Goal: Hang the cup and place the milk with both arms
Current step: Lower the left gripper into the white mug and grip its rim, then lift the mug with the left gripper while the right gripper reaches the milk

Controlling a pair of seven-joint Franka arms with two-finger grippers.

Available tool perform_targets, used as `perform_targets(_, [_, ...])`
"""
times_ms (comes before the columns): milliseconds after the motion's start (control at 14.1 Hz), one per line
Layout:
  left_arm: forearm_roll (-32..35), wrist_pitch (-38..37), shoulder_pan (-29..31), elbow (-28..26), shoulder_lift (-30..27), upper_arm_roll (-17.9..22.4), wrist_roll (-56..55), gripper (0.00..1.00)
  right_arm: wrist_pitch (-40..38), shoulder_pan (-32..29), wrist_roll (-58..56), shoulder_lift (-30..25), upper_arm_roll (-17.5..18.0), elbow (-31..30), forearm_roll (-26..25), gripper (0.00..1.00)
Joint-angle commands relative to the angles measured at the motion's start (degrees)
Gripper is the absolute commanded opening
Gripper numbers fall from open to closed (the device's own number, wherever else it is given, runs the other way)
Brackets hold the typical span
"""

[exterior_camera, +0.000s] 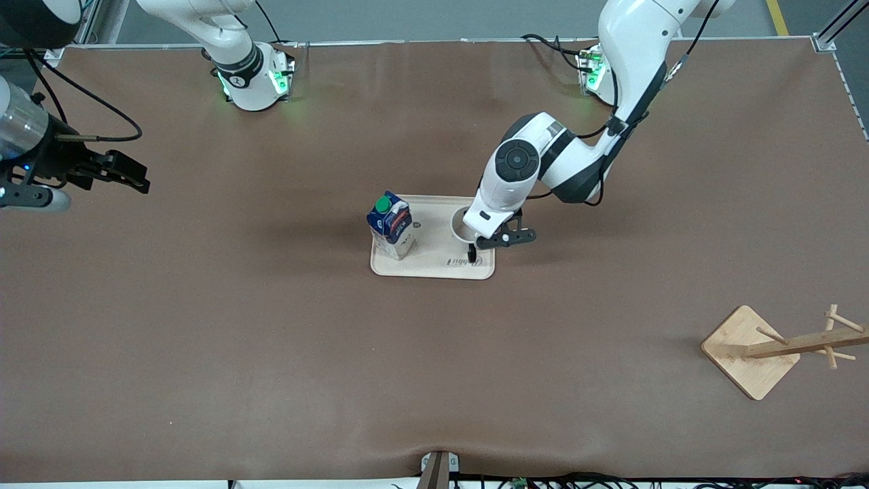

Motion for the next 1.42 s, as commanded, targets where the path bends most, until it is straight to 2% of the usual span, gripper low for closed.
perform_targets(0, [1.44, -5.8, 1.26, 4.22, -3.07, 0.4, 0.54, 0.0, -1.79, 0.33, 0.03, 5.45, 0.47, 1.82, -1.15, 1.0])
perform_targets(142, [1.53, -10.98, 5.37, 7.04, -5.26, 0.06, 4.3, 0.0, -1.53, -0.37, -0.15, 6.71, 0.38, 1.73, -2.37, 1.0])
perform_targets(285, [0.75, -15.64, 9.15, 8.8, -8.16, -0.2, 10.1, 0.0, -1.71, 0.06, -0.23, 8.2, 0.38, 1.99, -6.05, 1.0])
perform_targets(356, [0.48, -18.01, 10.91, 9.85, -9.74, -0.29, 12.21, 0.0, -2.32, 0.76, -0.41, 8.38, 0.55, 4.26, -8.07, 1.0])
perform_targets(498, [-0.83, -22.93, 13.73, 12.57, -11.51, -0.3, 17.48, 0.0, -6.95, 2.77, 0.46, 8.47, 0.55, 5.51, -7.83, 1.0])
perform_targets(711, [-0.93, -30.58, 19.27, 17.31, -12.57, -0.3, 27.14, 0.0, -9.26, 3.32, 2.39, 8.56, 0.55, 3.58, -2.84, 1.0])
perform_targets(854, [-0.84, -34.9, 24.0, 20.57, -12.57, -0.3, 35.66, 0.0, -8.65, 3.05, 11.93, 8.73, 0.38, 2.96, 6.98, 1.0])
perform_targets(1067, [-0.84, -36.32, 29.72, 22.78, -12.49, -0.3, 45.52, 0.0, -5.94, 7.43, 21.11, 9.87, 0.55, 2.26, 8.52, 1.0])
perform_targets(1352, [-0.4, -36.32, 37.01, 24.0, -12.49, 0.23, 57.12, 0.0, 4.24, 12.88, 31.81, 10.31, 0.64, -2.74, 12.99, 1.0])
